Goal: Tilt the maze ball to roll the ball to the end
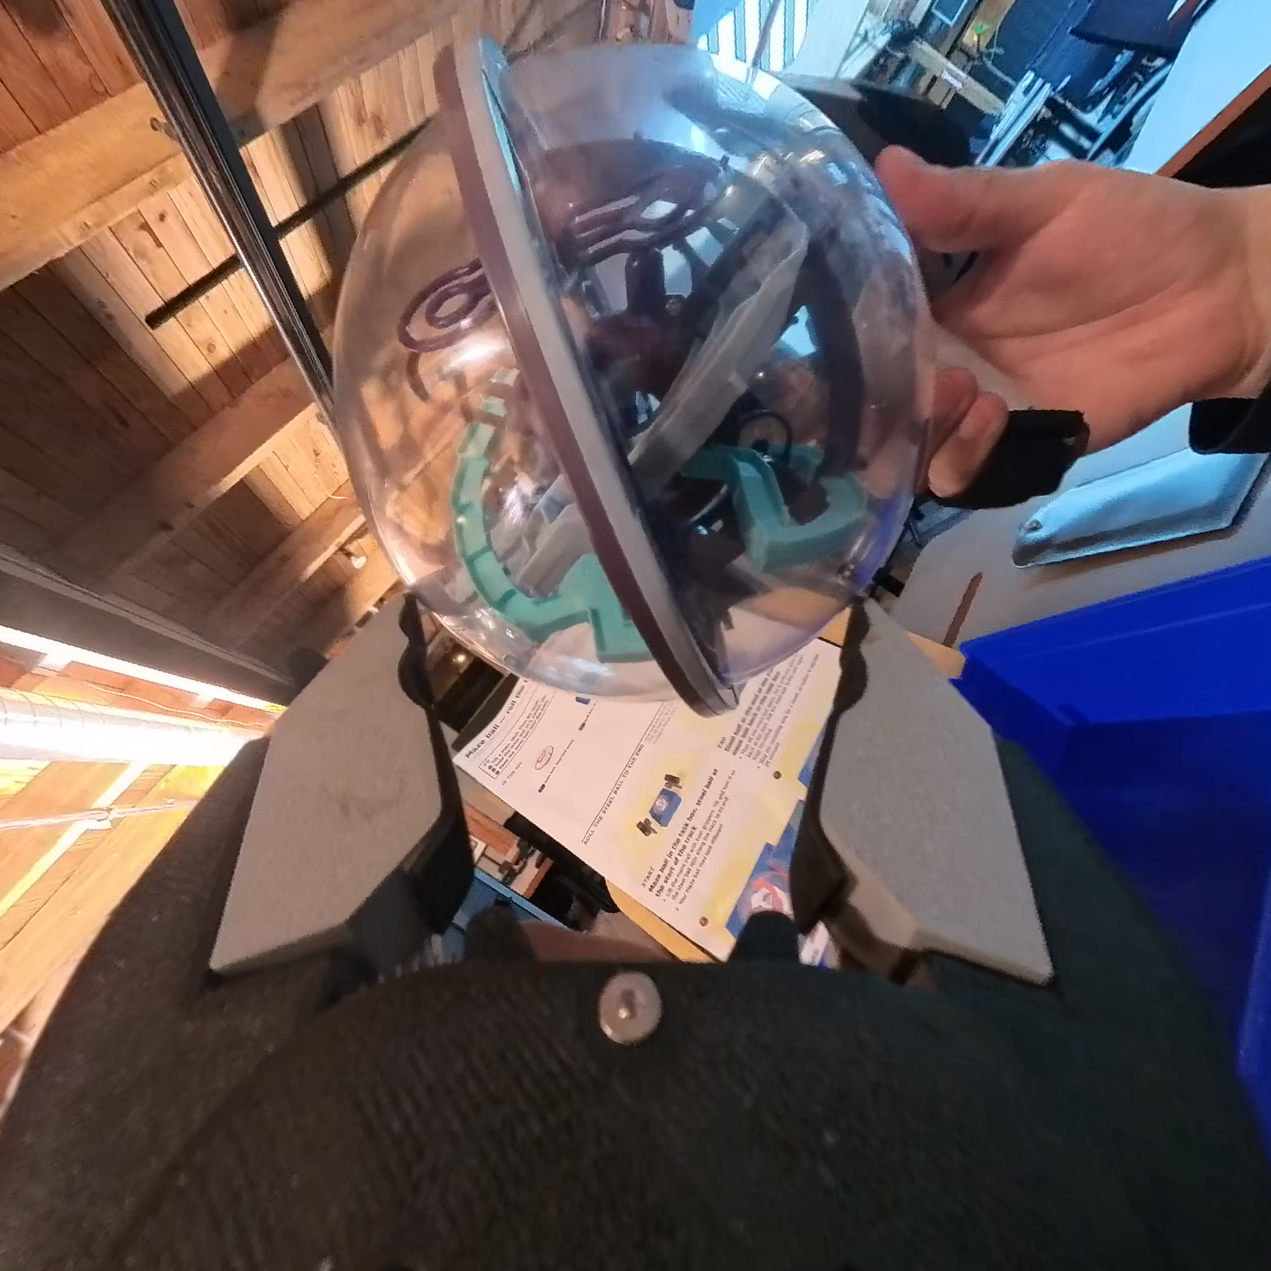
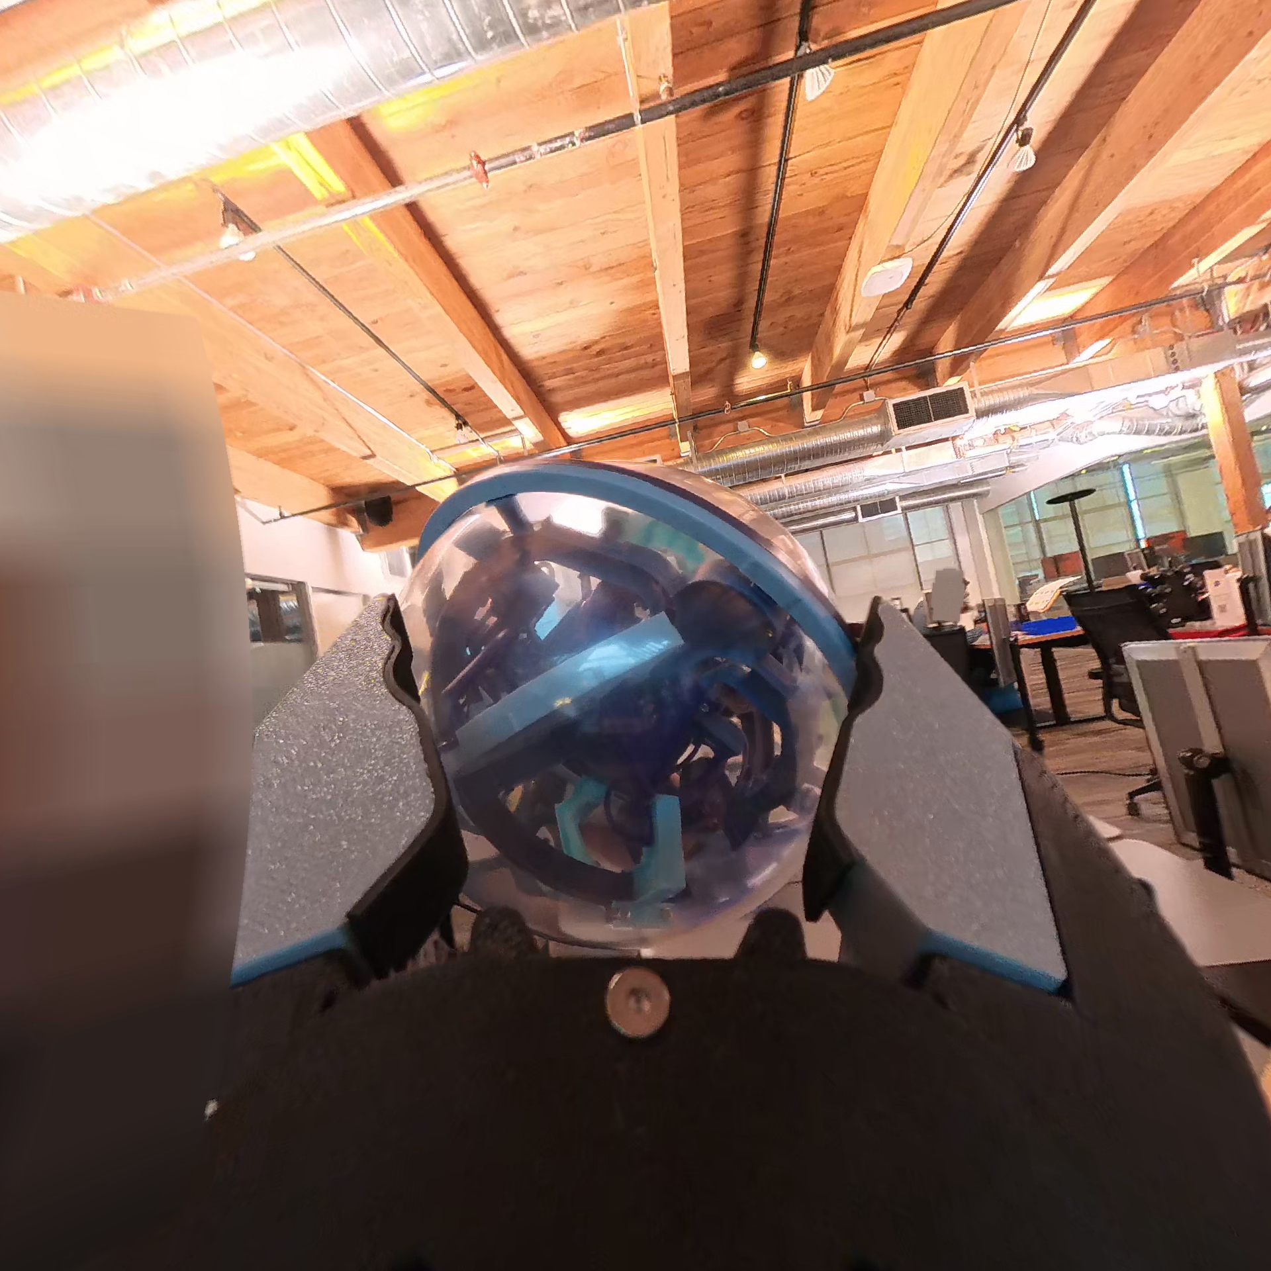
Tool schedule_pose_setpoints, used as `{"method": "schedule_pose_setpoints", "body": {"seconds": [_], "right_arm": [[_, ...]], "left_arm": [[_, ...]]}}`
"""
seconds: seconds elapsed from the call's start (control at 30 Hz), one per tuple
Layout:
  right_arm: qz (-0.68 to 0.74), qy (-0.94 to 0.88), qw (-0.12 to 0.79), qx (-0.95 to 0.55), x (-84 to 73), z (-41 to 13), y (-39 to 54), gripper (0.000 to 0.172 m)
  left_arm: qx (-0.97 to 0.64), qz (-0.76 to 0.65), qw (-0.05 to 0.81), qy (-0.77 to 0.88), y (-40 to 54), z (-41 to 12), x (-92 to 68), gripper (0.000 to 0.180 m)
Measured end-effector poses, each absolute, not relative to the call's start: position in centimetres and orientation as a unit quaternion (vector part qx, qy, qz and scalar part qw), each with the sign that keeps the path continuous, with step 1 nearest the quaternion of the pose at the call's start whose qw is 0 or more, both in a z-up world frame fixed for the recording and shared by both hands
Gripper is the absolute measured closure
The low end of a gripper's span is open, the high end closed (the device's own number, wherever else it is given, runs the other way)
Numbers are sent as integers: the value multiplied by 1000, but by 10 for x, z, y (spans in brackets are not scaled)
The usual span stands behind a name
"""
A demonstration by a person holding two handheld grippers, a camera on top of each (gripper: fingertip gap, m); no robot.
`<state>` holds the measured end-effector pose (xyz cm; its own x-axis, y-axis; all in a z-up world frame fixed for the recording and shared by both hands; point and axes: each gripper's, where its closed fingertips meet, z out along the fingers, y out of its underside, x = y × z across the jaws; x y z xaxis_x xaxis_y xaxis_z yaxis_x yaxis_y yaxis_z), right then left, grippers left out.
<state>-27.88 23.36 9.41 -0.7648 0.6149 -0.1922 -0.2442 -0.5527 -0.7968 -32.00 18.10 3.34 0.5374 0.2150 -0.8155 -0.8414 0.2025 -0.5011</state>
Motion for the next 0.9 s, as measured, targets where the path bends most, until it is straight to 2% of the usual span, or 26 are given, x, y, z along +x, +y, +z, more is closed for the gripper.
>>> {"method": "schedule_pose_setpoints", "body": {"seconds": [0.23, 0.7, 0.9], "right_arm": [[831, -419, 292, -220, -274, 94, 231, 45], [830, -420, 292, -224, -280, 90, 233, 41], [825, -426, 291, -230, -283, 87, 234, 33]], "left_arm": [[-500, 401, 702, 309, 186, 31, -322, 62], [-495, 437, 681, 317, 190, 27, -326, 62], [-481, 486, 652, 326, 193, 24, -326, 63]]}}
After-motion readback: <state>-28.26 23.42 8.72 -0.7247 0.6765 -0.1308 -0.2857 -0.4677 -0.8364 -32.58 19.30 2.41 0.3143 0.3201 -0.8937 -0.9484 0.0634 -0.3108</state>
